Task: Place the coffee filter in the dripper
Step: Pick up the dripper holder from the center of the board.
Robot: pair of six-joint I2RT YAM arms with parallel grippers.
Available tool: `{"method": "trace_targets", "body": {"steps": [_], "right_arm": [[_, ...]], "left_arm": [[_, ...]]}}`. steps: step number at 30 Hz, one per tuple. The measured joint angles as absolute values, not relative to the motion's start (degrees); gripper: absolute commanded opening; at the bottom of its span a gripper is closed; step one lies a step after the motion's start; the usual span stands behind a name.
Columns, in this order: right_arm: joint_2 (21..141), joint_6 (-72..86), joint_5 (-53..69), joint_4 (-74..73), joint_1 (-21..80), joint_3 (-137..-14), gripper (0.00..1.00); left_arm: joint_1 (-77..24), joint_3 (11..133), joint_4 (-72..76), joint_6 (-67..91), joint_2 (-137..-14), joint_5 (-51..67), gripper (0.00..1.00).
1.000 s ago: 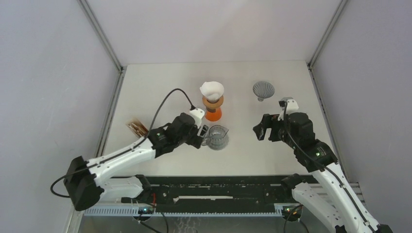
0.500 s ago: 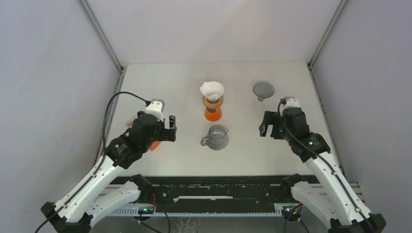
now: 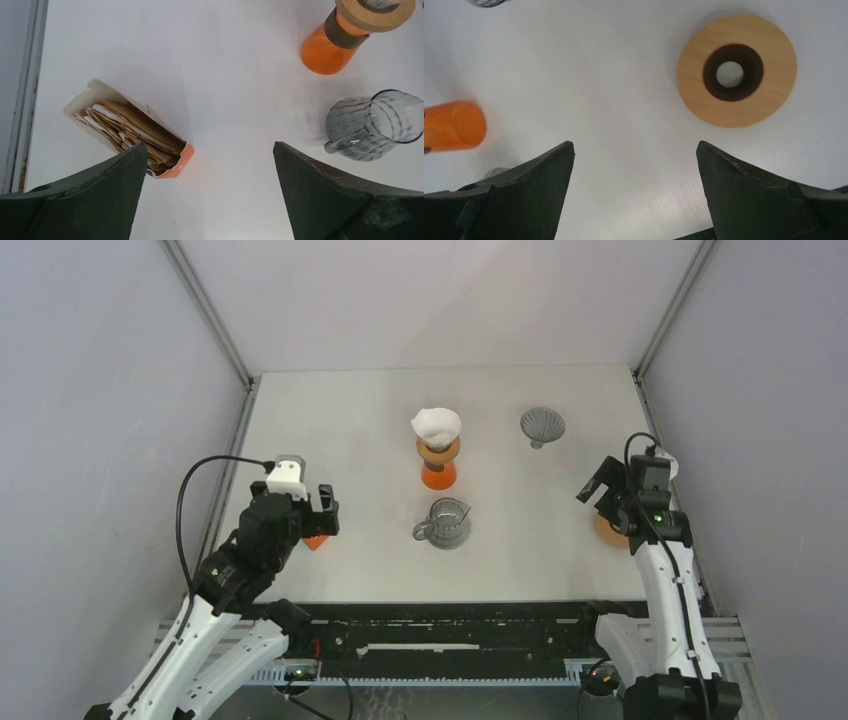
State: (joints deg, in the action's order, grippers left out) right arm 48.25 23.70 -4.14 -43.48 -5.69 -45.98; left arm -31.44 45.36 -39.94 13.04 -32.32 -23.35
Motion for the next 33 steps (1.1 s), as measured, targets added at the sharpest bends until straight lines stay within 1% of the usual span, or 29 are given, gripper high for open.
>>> {"method": "trace_targets", "body": {"steps": [4, 9, 15, 22, 29, 33], "right_arm": [[48.4, 25.7, -2.4, -43.4, -12.8, -42.9, 0.98], [46.9, 27.9, -0.7, -41.6, -21.8, -37.3, 0.93], [46.3, 32.9, 2.0, -37.4, -32.6, -31.3, 0.92], [49.3, 36.1, 6.2, -31.4, -40.8, -27.2, 0.92], [54.1, 37.8, 12.9, -25.1, -46.2, -24.1, 0.92], [56.2, 38.0, 16.5, -21.4, -49.6, -22.7, 0.89]], "left_arm": [[-31.4, 44.0, -39.6, 13.0, -30.5, -23.3, 1.0], [-31.6, 43.4, -38.7, 12.8, -28.0, -23.9, 1.0], [-33.0, 42.9, -38.2, 12.4, -26.1, -25.5, 1.0], [-34.9, 42.9, -37.8, 11.9, -25.2, -26.8, 1.0], [-35.3, 42.9, -37.8, 11.9, -24.7, -26.9, 1.0], [-35.4, 42.9, -37.8, 11.7, -24.7, -27.0, 1.0]]}}
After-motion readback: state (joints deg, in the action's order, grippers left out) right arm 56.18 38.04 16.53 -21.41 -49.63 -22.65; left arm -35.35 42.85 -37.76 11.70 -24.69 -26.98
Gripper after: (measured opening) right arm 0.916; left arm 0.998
